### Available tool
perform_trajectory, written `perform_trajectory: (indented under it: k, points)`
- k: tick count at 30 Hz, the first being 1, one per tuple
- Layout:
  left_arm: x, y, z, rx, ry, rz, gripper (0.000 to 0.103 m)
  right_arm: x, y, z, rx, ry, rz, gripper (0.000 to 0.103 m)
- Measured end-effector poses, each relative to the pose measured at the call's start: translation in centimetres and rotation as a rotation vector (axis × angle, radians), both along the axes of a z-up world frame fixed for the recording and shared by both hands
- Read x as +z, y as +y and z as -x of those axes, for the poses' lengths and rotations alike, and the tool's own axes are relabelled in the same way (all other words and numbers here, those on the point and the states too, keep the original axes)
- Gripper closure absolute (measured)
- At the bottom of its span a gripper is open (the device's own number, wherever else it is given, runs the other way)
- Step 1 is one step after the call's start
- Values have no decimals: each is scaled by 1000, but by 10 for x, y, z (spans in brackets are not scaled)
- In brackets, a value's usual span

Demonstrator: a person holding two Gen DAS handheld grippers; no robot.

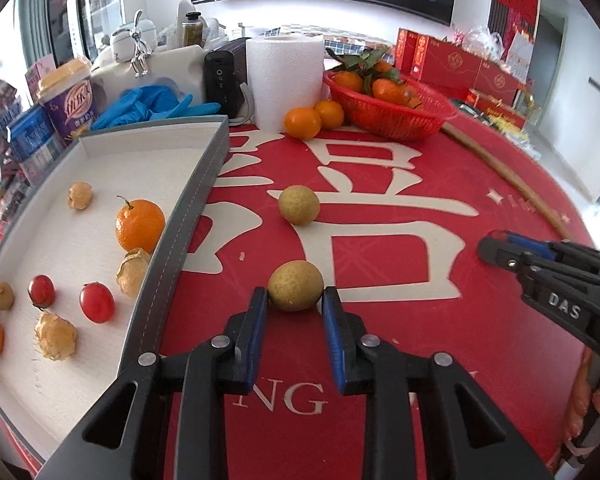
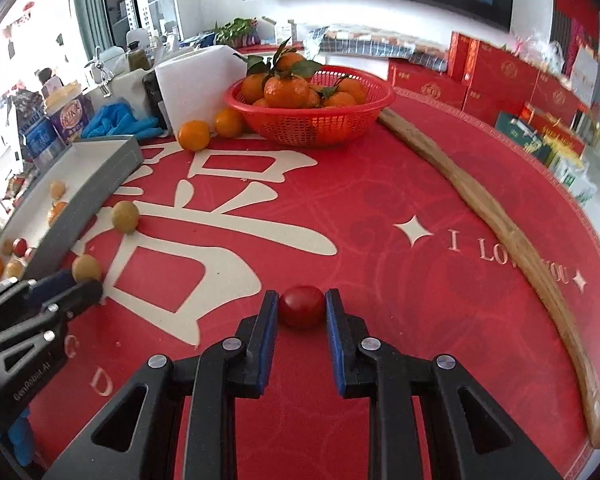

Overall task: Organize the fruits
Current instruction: 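Carry the brown fruit and cherry tomato into the white tray and open both grippers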

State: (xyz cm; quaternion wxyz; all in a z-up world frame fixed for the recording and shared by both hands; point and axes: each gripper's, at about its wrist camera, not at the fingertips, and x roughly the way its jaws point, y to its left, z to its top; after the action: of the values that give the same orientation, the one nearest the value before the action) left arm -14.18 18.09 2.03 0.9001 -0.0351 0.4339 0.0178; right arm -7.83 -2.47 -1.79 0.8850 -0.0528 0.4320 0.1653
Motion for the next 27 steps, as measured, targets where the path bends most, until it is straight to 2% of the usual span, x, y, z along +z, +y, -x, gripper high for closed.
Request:
perform_trajectory:
  k: [5, 10, 20, 27]
  points:
    - [26, 20, 7, 30, -66, 42, 73, 8, -1, -5, -5, 33, -51, 79]
    - [41, 62, 13, 122, -108, 41, 73, 21, 19, -5, 42, 34, -75, 79]
    - [29, 143, 20, 312, -73, 45, 73, 34, 103, -4, 212, 70, -122, 79]
    - [21, 159, 28, 359, -54, 38, 73, 47, 179, 7, 364, 63, -131, 79]
